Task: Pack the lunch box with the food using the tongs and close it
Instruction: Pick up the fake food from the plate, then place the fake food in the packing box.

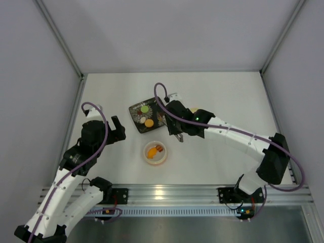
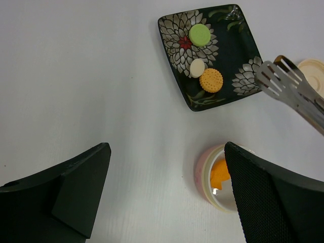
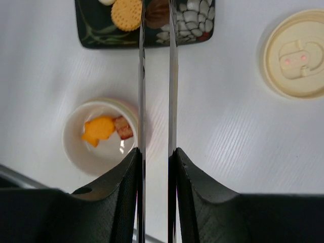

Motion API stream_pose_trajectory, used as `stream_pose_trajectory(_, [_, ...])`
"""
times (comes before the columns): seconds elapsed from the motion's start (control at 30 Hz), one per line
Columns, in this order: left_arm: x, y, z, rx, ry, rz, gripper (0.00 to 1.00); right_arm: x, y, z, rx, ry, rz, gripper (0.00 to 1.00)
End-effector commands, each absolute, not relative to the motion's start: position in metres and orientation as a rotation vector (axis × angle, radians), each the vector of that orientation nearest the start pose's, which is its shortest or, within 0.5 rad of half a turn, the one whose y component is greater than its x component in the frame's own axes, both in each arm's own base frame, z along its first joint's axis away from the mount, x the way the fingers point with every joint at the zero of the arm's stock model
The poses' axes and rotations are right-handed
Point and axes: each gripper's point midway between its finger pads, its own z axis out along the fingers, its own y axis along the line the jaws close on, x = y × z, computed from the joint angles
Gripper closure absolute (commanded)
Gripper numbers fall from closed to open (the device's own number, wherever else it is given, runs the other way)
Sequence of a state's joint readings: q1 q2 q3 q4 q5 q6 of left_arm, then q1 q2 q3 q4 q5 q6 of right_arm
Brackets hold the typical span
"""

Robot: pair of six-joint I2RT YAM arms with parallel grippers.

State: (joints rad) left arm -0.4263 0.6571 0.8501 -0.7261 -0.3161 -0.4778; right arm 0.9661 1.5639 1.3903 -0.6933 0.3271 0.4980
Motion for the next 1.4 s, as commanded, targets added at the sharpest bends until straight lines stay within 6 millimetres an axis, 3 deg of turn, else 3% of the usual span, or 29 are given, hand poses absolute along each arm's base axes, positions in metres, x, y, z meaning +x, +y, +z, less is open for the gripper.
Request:
stream_pose_trajectory(0.0, [0.228, -0.063, 0.224, -0.253, 2.057, -0.222, 0.01, 0.224, 0.320, 0.220, -0.433, 2.267, 0.458, 0.76])
stream_pose_trajectory(0.27, [0.228, -0.064, 0.225, -0.249, 2.054, -0.228, 0.01, 0.147, 0.321, 0.211, -0.546, 2.267, 0.566, 0.76])
stream_pose_trajectory(0.53, [0.228, -0.064, 0.225, -0.249, 2.054, -0.227, 0.01, 0.108, 0.315, 0.192, -0.594, 2.294, 0.597, 0.75])
stream_pose_trajectory(0.9, [0.229, -0.063, 0.224, -0.253, 2.057, -0.222, 0.01, 0.092, 0.310, 0.177, -0.610, 2.313, 0.556, 0.72])
stream_pose_trajectory(1.37, [0.228, -0.064, 0.225, -0.250, 2.057, -0.225, 0.01, 0.085, 0.302, 0.181, -0.607, 2.311, 0.552, 0.65])
